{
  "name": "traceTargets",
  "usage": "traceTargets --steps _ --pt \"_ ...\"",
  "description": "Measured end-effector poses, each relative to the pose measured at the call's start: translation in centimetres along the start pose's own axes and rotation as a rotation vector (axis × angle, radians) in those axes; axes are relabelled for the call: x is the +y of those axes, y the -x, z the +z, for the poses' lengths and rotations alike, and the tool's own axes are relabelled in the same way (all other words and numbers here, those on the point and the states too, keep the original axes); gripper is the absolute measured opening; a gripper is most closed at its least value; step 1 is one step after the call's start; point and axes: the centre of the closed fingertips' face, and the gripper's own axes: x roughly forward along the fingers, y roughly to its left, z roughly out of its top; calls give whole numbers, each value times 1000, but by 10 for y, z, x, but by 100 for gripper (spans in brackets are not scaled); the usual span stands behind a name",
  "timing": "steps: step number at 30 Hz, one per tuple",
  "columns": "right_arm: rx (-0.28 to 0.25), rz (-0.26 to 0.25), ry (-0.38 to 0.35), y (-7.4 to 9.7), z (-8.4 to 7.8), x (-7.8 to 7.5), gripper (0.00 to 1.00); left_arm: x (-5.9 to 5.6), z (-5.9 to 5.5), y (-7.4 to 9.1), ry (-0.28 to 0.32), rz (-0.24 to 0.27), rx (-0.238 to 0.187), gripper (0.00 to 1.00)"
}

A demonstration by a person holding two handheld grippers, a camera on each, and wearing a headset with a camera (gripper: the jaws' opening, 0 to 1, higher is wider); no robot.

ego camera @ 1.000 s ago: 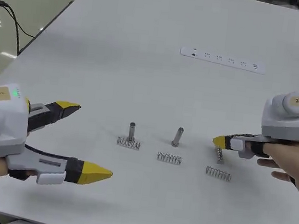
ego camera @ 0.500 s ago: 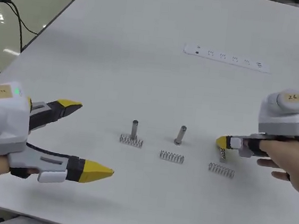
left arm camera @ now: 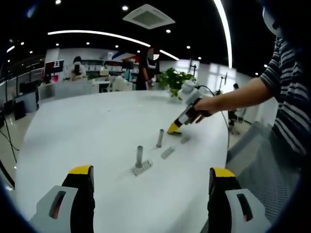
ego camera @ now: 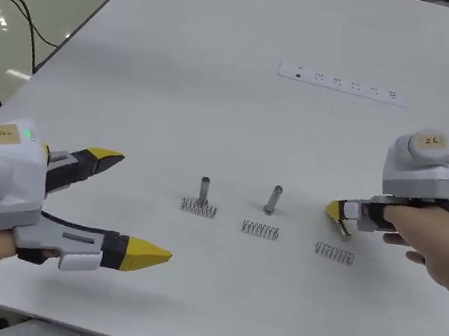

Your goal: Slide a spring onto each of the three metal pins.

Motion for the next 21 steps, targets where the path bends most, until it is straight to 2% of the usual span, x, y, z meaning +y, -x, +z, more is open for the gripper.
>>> traceTargets --steps 13,21 --pt "-92 31 -5 22 7 6 5 1 3 -2 -1 1 -7 96" --pt "-142 17 58 29 14 9 5 -1 4 -4 -5 -8 -7 96"
